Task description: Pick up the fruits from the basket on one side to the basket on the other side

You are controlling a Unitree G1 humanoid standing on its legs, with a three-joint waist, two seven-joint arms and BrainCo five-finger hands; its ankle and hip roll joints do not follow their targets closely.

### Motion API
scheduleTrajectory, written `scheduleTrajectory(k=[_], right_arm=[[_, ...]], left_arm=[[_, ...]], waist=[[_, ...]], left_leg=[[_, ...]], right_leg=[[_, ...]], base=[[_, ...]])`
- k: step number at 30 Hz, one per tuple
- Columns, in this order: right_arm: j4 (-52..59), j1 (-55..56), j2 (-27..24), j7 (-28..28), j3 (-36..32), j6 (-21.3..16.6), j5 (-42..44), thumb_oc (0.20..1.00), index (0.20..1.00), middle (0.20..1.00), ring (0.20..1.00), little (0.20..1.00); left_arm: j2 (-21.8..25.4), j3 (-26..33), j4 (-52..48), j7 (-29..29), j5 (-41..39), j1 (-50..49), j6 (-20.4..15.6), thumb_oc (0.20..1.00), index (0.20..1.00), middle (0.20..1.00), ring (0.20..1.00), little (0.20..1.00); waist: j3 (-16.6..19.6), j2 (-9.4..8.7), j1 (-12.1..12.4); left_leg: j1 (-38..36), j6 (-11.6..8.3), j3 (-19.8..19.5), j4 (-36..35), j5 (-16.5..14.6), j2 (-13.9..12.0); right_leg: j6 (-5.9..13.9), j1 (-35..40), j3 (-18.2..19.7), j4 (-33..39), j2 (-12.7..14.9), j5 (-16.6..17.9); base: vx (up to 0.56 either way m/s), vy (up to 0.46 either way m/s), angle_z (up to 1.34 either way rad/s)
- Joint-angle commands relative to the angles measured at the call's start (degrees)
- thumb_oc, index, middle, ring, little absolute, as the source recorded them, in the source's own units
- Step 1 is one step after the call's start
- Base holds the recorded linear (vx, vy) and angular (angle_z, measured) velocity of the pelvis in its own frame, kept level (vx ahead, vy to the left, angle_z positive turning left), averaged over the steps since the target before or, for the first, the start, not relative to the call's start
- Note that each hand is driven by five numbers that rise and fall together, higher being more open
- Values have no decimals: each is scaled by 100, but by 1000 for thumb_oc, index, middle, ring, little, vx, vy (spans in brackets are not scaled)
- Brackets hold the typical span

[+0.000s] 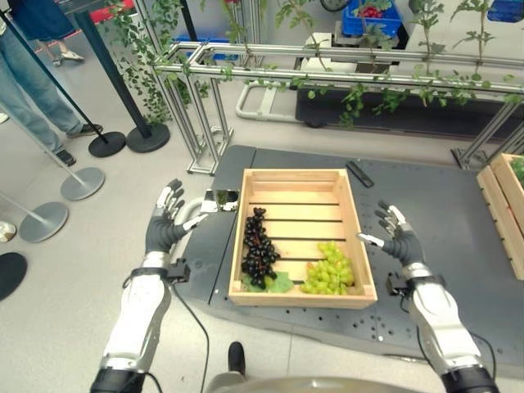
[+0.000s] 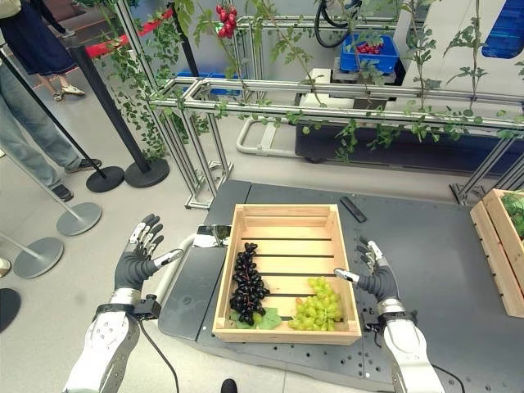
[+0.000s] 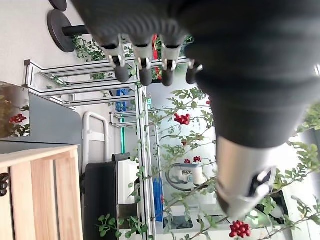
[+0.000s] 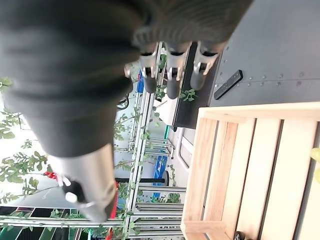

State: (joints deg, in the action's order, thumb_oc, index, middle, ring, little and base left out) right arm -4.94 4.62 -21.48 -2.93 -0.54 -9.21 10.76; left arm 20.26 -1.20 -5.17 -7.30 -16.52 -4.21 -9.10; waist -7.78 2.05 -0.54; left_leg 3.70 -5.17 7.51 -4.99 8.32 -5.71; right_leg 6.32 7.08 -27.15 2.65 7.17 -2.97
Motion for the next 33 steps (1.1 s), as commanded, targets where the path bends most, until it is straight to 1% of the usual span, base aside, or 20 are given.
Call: scheduleTrajectory(k=[1,3,7,8,10,11,14,17,20,23,24,25,27,29,30,31,32,33], right_arm=[[416,-261,-192,23,-68,-263,24,1000,1000,1000,1000,1000],[418,-244,-190,18,-95,-263,29,1000,1000,1000,1000,1000],[413,-253,-201,24,-138,-274,27,1000,1000,1000,1000,1000],[426,-272,-248,21,-175,-277,27,1000,1000,1000,1000,1000],[426,-280,-243,22,-181,-276,26,1000,1000,1000,1000,1000],[374,-347,-325,-2,-215,-275,16,1000,1000,1000,1000,1000],[346,-338,-335,5,-195,-265,10,1000,1000,1000,1000,1000],[348,-315,-332,40,-145,-234,-56,1000,1000,1000,1000,1000],[346,-400,-363,131,-20,-198,-87,1000,1000,1000,1000,1000],[354,-527,-386,160,81,-186,-85,1000,1000,1000,1000,1000],[371,-597,-426,157,148,-173,-147,1000,1000,1000,1000,1000],[368,-605,-427,154,153,-174,-148,1000,1000,1000,1000,1000],[437,-825,-445,129,296,-181,-198,1000,1000,1000,1000,1000],[485,-979,-476,116,425,-191,-260,1000,1000,1000,1000,1000],[527,-1129,-498,77,492,-212,-307,1000,1000,1000,1000,1000],[523,-1138,-498,76,492,-213,-308,1000,1000,1000,1000,1000],[543,-1212,-496,63,553,-223,-315,1000,1000,1000,1000,1000],[537,-1223,-495,61,554,-226,-316,1000,1000,1000,1000,1000]], left_arm=[[221,58,-279,29,40,431,-254,1000,1000,1000,1000,1000],[217,-10,-238,87,24,414,-216,1000,1000,1000,1000,1000],[411,22,-351,137,279,467,-189,1000,1000,1000,1000,1000],[687,80,-445,167,682,627,-144,1000,1000,1000,1000,1000],[690,79,-446,165,688,638,-140,1000,1000,1000,1000,1000],[1338,119,-538,97,1497,1212,-176,1000,1000,1000,1000,1000],[1402,39,-505,-1,1589,1538,-221,1000,1000,1000,1000,1000],[1173,-21,-496,-73,1376,1573,-272,1000,1000,1000,1000,1000],[792,-18,-567,3,888,1198,-322,1000,1000,1000,1000,1000],[689,53,-651,4,740,979,-314,1000,1000,1000,1000,1000],[631,85,-655,-1,612,849,-318,1000,1000,1000,1000,1000],[630,94,-662,2,609,846,-315,1000,1000,1000,1000,1000],[581,212,-751,8,364,598,-323,1000,1000,1000,1000,1000],[523,286,-784,-19,133,474,-354,1000,1000,1000,1000,1000],[526,372,-828,-30,16,440,-368,1000,1000,1000,1000,1000],[526,376,-833,-28,14,444,-365,1000,1000,1000,1000,1000],[524,418,-863,-61,-33,411,-396,1000,1000,1000,1000,1000],[525,422,-868,-61,-34,415,-393,1000,1000,1000,1000,1000]], waist=[[-15,-252,9],[6,-253,-9],[48,-246,-44],[36,-221,-60],[39,-232,-62],[18,-184,-109],[32,-167,-152],[36,-164,-187],[43,-176,-146],[25,-197,-111],[-8,-210,-60],[-5,-214,-70],[-59,-281,42],[-107,-339,182],[-181,-370,277],[-178,-374,264],[-230,-391,344],[-229,-396,332]], left_leg=[[-468,-129,230,355,-820,-223],[-498,-118,242,357,-839,-219],[-566,-102,292,304,-856,-218],[-634,-116,327,278,-886,-240],[-607,-104,323,276,-858,-226],[-679,-129,353,226,-877,-232],[-669,-121,362,180,-835,-221],[-698,-115,383,153,-831,-213],[-724,-96,395,148,-845,-207],[-705,-89,372,161,-850,-202],[-722,-97,356,171,-871,-217],[-699,-88,352,174,-850,-208],[-597,-88,252,201,-818,-220],[-521,-131,163,214,-792,-266],[-393,-176,42,249,-738,-294],[-363,-166,30,254,-714,-284],[-320,-194,-44,250,-698,-311],[-292,-184,-55,253,-673,-300]], right_leg=[[83,-304,153,170,211,105],[76,-278,163,169,204,90],[83,-262,214,174,193,70],[88,-233,239,164,175,40],[87,-253,233,172,187,67],[99,-246,262,157,165,41],[108,-268,257,168,180,70],[113,-278,277,169,181,78],[112,-275,305,174,178,84],[103,-279,318,169,169,72],[94,-251,320,156,152,41],[92,-266,315,160,160,64],[46,-306,284,131,135,33],[8,-299,234,137,94,-15],[-24,-340,151,137,63,-31],[-26,-361,139,137,73,-11],[-38,-372,100,135,44,-35],[-40,-392,88,134,54,-13]], base=[[71,12,2],[54,11,1],[33,8,0],[32,8,0],[0,0,0],[0,0,0],[0,0,0],[0,0,0],[0,0,0],[1,-7,-3],[0,0,0],[-31,-51,3],[-43,-75,4],[-56,-113,13],[-83,-96,20],[-89,-105,35],[-48,-38,37],[-166,-134,51]])
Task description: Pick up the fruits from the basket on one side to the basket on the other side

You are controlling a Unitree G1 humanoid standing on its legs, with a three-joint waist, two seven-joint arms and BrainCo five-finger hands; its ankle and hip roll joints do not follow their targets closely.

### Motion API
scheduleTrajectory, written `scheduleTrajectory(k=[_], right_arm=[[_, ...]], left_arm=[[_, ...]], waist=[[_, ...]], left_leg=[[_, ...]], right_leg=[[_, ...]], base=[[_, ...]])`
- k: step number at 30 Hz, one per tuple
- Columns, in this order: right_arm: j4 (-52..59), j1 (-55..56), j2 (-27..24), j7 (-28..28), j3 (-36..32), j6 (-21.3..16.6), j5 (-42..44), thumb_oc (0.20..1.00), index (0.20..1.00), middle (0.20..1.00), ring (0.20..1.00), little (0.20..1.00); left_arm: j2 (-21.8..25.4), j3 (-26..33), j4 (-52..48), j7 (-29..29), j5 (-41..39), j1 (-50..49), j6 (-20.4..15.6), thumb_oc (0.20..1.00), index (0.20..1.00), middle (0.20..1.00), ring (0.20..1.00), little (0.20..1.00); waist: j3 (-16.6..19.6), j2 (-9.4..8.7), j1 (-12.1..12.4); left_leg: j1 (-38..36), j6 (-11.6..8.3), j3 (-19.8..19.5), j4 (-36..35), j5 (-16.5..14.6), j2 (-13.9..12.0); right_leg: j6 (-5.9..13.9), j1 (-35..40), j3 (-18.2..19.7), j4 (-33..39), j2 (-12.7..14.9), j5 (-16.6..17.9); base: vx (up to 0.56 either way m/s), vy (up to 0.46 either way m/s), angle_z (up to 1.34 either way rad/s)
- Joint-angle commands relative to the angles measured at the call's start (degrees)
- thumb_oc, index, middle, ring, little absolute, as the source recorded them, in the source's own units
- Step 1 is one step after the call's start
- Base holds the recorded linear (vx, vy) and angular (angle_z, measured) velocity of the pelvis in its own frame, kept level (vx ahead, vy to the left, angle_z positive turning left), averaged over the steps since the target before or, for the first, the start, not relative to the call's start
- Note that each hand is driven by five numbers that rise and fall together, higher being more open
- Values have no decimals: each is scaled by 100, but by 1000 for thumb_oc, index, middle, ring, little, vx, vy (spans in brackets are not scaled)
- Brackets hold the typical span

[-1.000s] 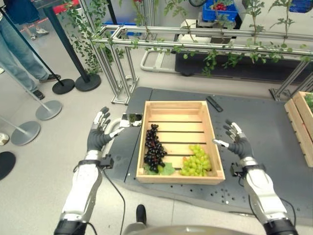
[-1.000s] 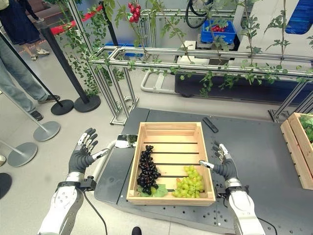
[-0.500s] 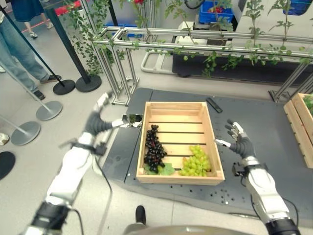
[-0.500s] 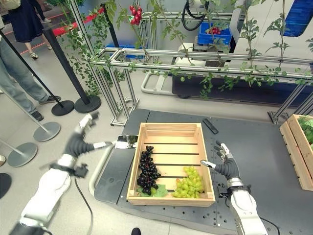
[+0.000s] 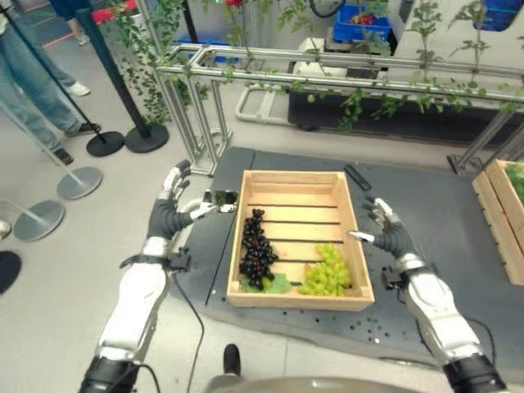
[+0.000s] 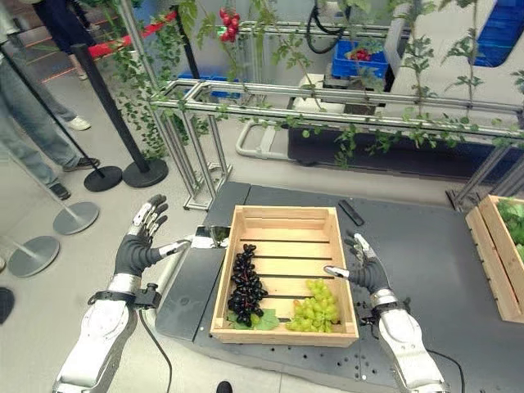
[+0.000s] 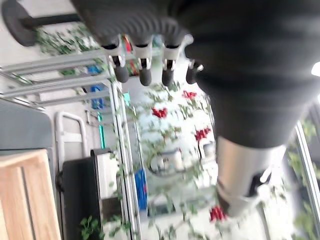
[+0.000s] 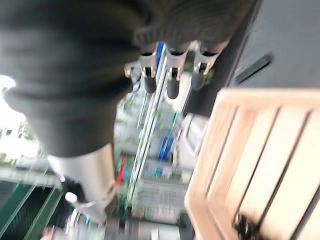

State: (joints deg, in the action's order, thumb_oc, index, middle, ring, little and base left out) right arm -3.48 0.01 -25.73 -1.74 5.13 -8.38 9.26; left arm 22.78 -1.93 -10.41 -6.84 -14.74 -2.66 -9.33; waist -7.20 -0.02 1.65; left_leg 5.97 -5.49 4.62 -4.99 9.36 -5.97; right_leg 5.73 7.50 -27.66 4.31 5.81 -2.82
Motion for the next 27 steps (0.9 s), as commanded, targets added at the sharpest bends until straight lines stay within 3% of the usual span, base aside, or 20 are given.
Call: scheduleTrajectory(k=[1,5,7,9,23,27], right_arm=[[384,-965,-98,-104,97,-313,-208,1000,1000,1000,1000,1000],[347,-925,-156,-137,-3,-298,-219,1000,1000,1000,1000,1000],[374,-867,-249,-193,-168,-305,-267,1000,1000,1000,1000,1000],[394,-861,-321,-218,-208,-286,-351,1000,1000,1000,1000,1000],[-573,-1229,-368,-451,92,-14,-418,1000,1000,1000,1000,1000],[-810,-1424,-543,-592,201,23,-923,1000,1000,1000,1000,1000]], left_arm=[[284,583,-432,-138,-360,257,-399,1000,1000,1000,1000,1000],[216,483,-423,-129,-454,322,-355,1000,1000,1000,1000,1000],[214,330,-427,-102,-448,534,-335,1000,1000,1000,1000,1000],[193,217,-403,-61,-460,639,-323,1000,1000,1000,1000,1000],[417,-175,-448,-57,-469,1143,-300,1000,1000,1000,1000,1000],[471,-155,-448,-148,-364,1283,-355,1000,1000,1000,1000,1000]], waist=[[-473,-208,314],[-669,-195,415],[-837,-193,308],[-869,-196,259],[-1426,-492,369],[-1535,-495,459]], left_leg=[[-330,-190,-6,223,-668,-299],[-29,-195,-233,452,-665,-278],[397,-207,-168,840,-741,-300],[540,-227,-171,929,-845,-391],[1052,-62,20,1248,-1035,-231],[1114,-44,55,1209,-1005,-181]], right_leg=[[-29,-589,35,-140,136,-86],[-101,-768,-216,-519,181,-224],[-109,-959,-529,-791,308,-338],[-60,-1060,-572,-967,315,-483],[134,-1494,-412,-1022,599,-171],[177,-1609,-380,-1008,660,-108]], base=[[-146,-88,43],[-111,-60,49],[-141,-19,62],[-22,9,132],[-12,61,0],[0,81,-6]])
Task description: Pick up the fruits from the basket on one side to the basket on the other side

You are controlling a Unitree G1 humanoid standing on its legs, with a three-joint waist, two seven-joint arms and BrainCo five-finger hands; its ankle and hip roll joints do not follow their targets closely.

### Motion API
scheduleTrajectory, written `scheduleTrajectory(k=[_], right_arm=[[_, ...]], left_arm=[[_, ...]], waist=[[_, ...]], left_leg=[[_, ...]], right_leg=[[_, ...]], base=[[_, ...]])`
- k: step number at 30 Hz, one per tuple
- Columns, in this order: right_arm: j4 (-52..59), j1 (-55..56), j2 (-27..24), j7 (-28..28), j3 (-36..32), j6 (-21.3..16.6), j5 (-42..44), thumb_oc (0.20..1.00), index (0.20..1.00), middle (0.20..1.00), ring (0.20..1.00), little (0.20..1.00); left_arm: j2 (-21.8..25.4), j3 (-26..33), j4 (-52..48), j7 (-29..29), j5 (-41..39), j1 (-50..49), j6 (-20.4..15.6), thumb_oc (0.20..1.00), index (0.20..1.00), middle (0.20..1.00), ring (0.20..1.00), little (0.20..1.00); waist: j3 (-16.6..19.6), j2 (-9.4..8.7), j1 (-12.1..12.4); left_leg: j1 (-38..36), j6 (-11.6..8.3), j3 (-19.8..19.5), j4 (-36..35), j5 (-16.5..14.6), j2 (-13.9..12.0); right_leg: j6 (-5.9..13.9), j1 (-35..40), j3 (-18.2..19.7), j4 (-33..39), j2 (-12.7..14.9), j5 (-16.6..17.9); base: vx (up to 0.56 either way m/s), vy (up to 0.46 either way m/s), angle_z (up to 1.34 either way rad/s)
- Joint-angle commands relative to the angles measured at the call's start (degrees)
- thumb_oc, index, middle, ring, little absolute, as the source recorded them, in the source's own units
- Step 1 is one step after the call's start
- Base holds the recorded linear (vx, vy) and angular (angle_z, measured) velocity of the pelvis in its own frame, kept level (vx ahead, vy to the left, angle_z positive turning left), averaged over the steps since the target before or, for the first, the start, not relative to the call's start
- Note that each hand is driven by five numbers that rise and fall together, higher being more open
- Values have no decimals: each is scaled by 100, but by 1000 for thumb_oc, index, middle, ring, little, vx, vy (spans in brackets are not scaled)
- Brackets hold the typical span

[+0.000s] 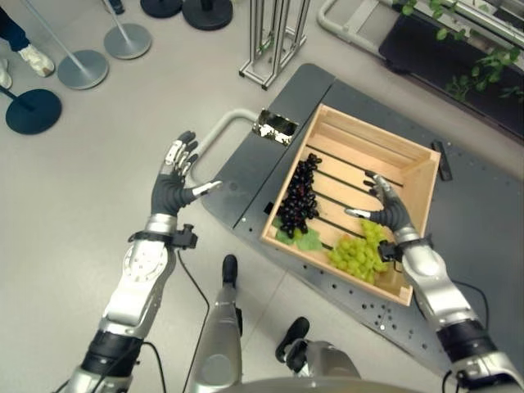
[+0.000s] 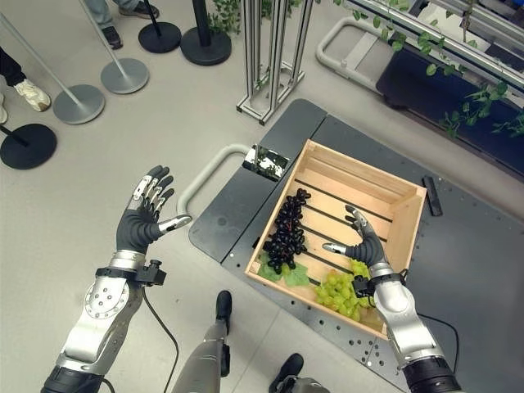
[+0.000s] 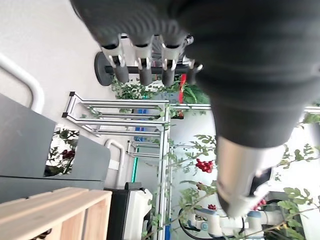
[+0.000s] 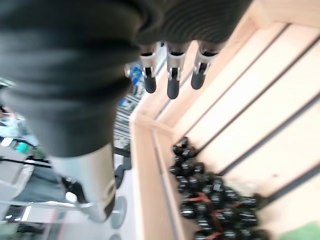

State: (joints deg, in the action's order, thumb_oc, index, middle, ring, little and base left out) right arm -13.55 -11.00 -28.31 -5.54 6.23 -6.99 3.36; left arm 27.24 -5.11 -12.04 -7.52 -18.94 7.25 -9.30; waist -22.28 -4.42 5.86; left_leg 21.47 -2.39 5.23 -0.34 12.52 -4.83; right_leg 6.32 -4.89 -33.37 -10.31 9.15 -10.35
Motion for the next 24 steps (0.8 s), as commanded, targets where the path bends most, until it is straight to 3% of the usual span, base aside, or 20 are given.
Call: scheduleTrajectory(k=[1,7,10,13,16,19,24], right_arm=[[-234,-332,-453,-424,12,-69,-641,1000,1000,1000,1000,1000],[-861,-518,-1171,-577,150,-19,-1478,1000,1000,1000,1000,1000],[-1205,-1052,-1918,-611,728,-9,-2290,1000,1000,1000,1000,1000],[-1401,-1442,-2260,-634,1149,-14,-2669,1000,1000,1000,1000,1000],[-1440,-1630,-2362,-602,1326,-40,-2744,1000,1000,1000,1000,1000],[-1296,-2345,-2806,-539,2036,-129,-3169,1000,1000,1000,1000,1000],[-1389,-2998,-3022,-478,2706,-123,-3602,1000,1000,1000,1000,1000]], left_arm=[[-45,44,-259,-116,45,355,-372,1000,1000,1000,1000,1000],[135,-138,-241,-100,60,631,-473,1000,1000,1000,1000,1000],[217,-284,-297,-129,-26,699,-562,1000,1000,1000,1000,1000],[217,-460,-315,-167,-75,796,-570,1000,1000,1000,1000,1000],[199,-496,-307,-186,-75,842,-571,1000,1000,1000,1000,1000],[287,-687,-361,-236,-54,943,-589,1000,1000,1000,1000,1000],[283,-783,-361,-330,-59,1039,-610,1000,1000,1000,1000,1000]], waist=[[-115,-30,74],[-329,-4,30],[-477,11,158],[-560,44,190],[-587,52,175],[-719,60,252],[-750,109,287]], left_leg=[[-413,-317,-39,707,-1312,-229],[-157,-254,-232,850,-1333,-148],[-15,-266,-184,945,-1315,-184],[60,-291,-237,937,-1251,-199],[96,-300,-260,936,-1230,-217],[286,-324,-391,976,-1178,-218],[470,-336,-478,969,-1141,-201]], right_leg=[[139,-366,155,444,371,665],[156,-696,403,169,370,619],[155,-804,370,208,359,671],[150,-841,326,253,346,690],[143,-861,301,259,335,689],[129,-965,217,243,311,679],[152,-1106,123,212,353,705]], base=[[15,73,0],[-18,19,15],[-54,0,5],[-11,-7,-5],[-9,-15,0],[-32,-41,3],[-14,-9,5]])
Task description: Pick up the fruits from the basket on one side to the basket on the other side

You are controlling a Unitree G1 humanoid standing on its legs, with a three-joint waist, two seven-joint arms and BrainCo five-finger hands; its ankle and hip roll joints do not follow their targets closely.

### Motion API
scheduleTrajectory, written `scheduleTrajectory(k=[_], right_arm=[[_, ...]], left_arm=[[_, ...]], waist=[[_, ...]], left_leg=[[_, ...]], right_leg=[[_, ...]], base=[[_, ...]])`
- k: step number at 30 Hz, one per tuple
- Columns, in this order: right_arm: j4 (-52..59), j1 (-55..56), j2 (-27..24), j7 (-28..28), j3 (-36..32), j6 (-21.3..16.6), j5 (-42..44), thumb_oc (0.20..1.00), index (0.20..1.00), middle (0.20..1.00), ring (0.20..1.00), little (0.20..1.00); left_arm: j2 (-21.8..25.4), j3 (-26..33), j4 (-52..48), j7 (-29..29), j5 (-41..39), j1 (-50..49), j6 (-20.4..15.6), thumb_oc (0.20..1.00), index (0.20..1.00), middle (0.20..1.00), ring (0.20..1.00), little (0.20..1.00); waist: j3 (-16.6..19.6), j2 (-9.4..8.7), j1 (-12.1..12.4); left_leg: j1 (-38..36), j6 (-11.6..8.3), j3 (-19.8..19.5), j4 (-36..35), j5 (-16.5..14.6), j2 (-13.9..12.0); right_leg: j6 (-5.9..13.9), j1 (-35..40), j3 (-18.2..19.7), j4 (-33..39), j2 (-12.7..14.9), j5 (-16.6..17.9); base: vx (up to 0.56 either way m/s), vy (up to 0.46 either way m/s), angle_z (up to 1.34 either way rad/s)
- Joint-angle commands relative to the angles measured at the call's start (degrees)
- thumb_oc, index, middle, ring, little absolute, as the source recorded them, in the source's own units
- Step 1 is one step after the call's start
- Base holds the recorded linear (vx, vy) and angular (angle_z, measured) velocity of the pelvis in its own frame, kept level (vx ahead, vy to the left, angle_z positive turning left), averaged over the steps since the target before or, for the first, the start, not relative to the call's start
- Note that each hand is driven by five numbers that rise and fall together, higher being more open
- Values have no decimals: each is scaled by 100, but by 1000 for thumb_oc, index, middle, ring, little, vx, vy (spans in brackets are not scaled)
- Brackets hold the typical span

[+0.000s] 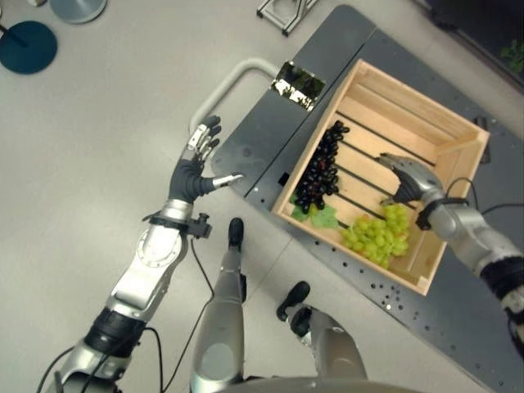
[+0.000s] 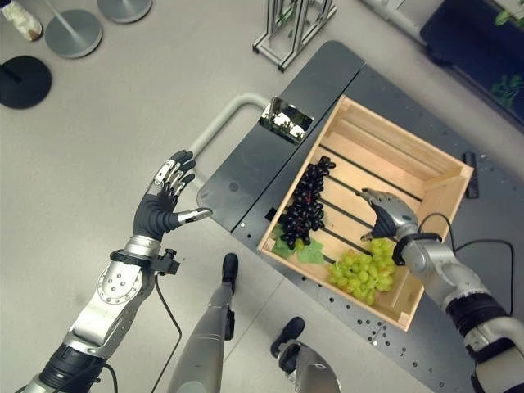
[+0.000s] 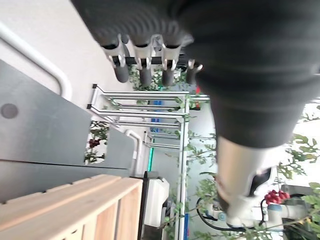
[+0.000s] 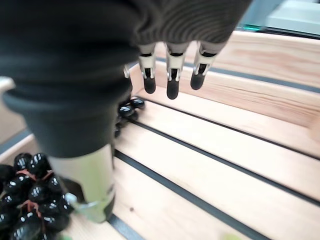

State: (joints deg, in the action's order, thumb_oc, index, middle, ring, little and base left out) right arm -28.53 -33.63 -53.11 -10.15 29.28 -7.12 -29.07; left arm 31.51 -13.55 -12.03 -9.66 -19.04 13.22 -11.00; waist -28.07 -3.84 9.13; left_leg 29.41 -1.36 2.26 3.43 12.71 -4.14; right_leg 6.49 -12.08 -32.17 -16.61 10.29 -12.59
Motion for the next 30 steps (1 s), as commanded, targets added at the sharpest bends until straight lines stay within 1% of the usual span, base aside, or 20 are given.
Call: scheduleTrajectory(k=[1,7,16,19,30], right_arm=[[88,-768,-538,-25,430,-112,-360,1000,1000,1000,1000,1000],[29,-1270,-551,3,933,-82,-680,1000,1000,1000,1000,1000],[76,-1880,-488,-61,1407,-48,-1026,1000,1000,1000,1000,1000],[23,-2077,-494,-48,1635,-52,-1142,1000,1000,1000,1000,1000],[33,-2246,-504,-111,1860,5,-1557,1000,1000,1000,1000,1000]], left_arm=[[-151,68,-358,-119,-47,446,-441,1000,1000,1000,1000,1000],[-199,-50,-360,-209,-17,582,-444,1000,1000,1000,1000,1000],[-235,-159,-404,-352,-19,694,-461,1000,1000,1000,1000,1000],[-260,-228,-418,-383,-16,756,-463,1000,1000,1000,1000,1000],[-303,-308,-432,-468,20,802,-440,1000,1000,1000,1000,1000]], waist=[[-171,55,-53],[-173,126,-10],[-173,189,24],[-173,245,40],[-173,337,21]], left_leg=[[-313,-438,-184,596,-1160,-270],[-93,-423,-270,590,-1131,-189],[152,-407,-308,681,-1142,-149],[247,-399,-356,695,-1143,-122],[384,-381,-422,767,-1156,-68]], right_leg=[[135,-396,1,839,240,929],[152,-561,-84,767,306,947],[184,-767,-105,661,386,950],[190,-837,-121,617,403,932],[189,-955,-166,483,469,877]], base=[[-13,2,14],[-1,9,11],[2,6,3],[9,23,4],[3,12,2]])
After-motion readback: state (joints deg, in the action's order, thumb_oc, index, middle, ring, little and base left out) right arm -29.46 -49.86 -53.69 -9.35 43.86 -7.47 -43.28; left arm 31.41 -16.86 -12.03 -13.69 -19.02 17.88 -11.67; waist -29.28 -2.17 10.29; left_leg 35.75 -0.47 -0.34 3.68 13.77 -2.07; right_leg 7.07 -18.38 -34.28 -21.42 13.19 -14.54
